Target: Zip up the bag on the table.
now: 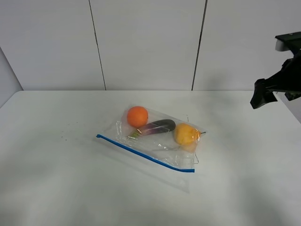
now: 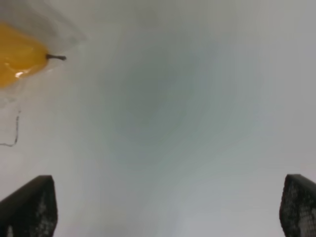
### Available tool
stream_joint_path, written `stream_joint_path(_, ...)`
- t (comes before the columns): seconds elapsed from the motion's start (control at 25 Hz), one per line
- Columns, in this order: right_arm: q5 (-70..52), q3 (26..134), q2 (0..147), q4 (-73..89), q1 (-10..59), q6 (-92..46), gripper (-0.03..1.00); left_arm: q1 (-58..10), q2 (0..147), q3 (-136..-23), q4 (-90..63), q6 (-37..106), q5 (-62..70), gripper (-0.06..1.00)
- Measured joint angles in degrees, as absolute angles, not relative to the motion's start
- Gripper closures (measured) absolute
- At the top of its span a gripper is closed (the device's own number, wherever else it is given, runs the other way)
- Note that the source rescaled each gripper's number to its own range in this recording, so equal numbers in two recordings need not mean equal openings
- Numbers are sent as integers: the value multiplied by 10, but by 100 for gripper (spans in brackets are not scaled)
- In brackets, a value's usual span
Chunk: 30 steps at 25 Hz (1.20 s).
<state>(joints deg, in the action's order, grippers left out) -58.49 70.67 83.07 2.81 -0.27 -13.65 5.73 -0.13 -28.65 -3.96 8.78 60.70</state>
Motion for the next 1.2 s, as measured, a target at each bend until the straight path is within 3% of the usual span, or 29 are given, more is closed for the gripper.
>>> stream_joint_path(0.24,-605,695,741,47,-3,-177,-3,57,-1,-286,-40,88,607,-5)
stream_joint_path(0.8,-550,415,450,75,-3,-198,-3,57,-1,-286,-40,88,607,-5)
stream_joint_path(1.2,-581,347,223,86,-3,-154,-3,57,-1,-286,-40,88,607,-5)
